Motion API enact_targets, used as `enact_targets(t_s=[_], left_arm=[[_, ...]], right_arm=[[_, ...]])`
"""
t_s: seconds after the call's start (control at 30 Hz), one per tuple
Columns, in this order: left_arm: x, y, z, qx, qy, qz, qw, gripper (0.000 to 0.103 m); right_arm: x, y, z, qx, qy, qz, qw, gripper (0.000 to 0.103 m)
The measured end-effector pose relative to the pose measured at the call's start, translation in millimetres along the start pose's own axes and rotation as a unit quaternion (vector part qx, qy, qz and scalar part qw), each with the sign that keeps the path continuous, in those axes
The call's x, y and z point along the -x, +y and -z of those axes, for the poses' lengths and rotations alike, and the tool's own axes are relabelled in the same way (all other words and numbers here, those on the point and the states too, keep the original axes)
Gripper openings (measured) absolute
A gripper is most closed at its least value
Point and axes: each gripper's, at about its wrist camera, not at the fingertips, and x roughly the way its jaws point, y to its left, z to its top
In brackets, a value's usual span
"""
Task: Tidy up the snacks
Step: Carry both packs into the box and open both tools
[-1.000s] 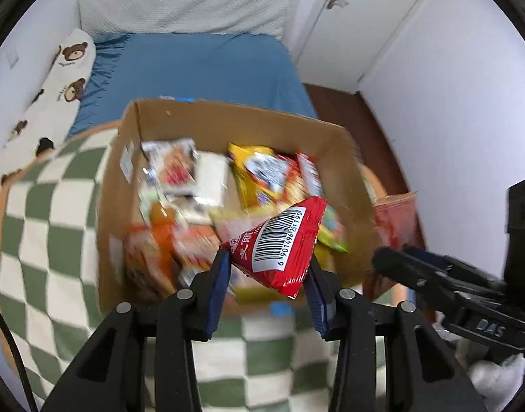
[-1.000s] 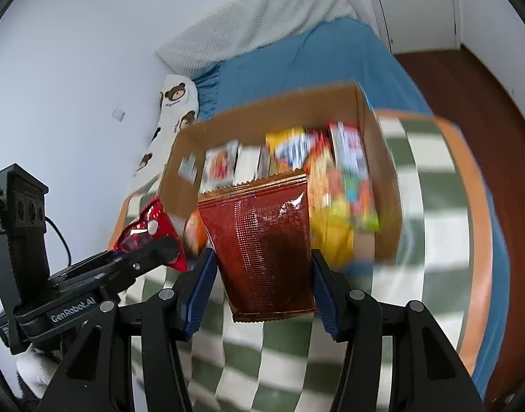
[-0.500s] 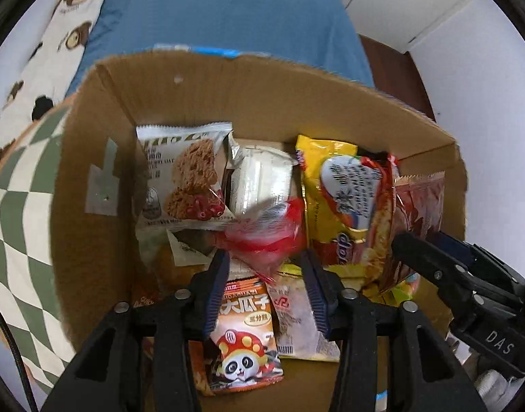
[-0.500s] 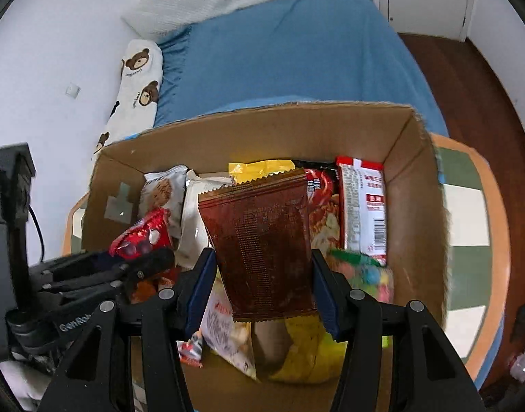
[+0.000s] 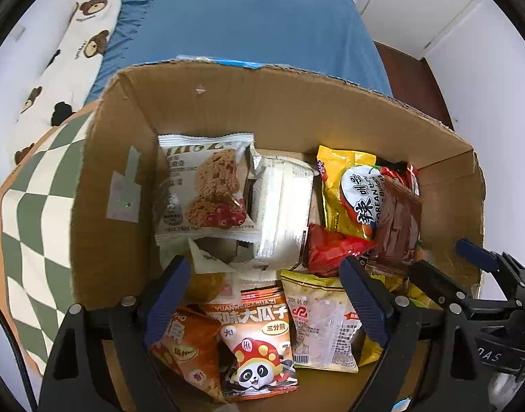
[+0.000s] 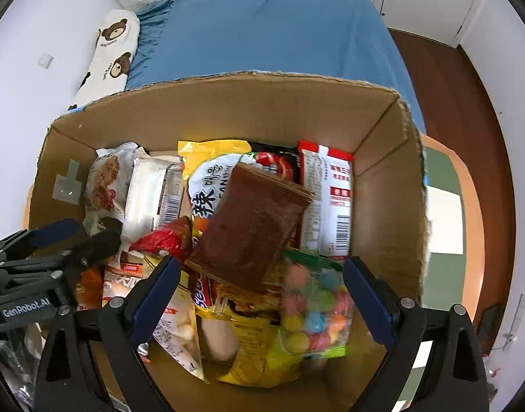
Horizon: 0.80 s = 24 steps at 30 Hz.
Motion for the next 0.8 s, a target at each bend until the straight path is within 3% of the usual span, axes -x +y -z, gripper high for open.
enact_targets(t_s=[0.3, 0.53, 0.67, 0.8], left_arm=[[31.5, -8.3, 27.9, -0.017, -0.039, -0.025, 0.9988, 0.089], [72.5, -10.9, 64.5, -0.016, -0.092, -0.032, 0.9951, 0.089], [106.0, -15.4, 93.9, -0.028, -0.135, -0.061, 0.9885, 0.089], [138.8, -19.4, 126.5, -0.027, -0.169, -0.063, 0.9833, 0.089]], right_arm=[[23.0, -13.9, 22.5, -0.009, -0.016, 0.023, 1.000, 0.098], [67.2, -13.0, 54.0, -0.009, -0.065, 0.033, 0.997, 0.098], [101.1, -10.6, 82.0, -0.010, -0.098, 0.036, 0.995, 0.099], [136.8, -2.5, 115.2, -0.005, -0.137, 0.037, 0.990, 0.099]])
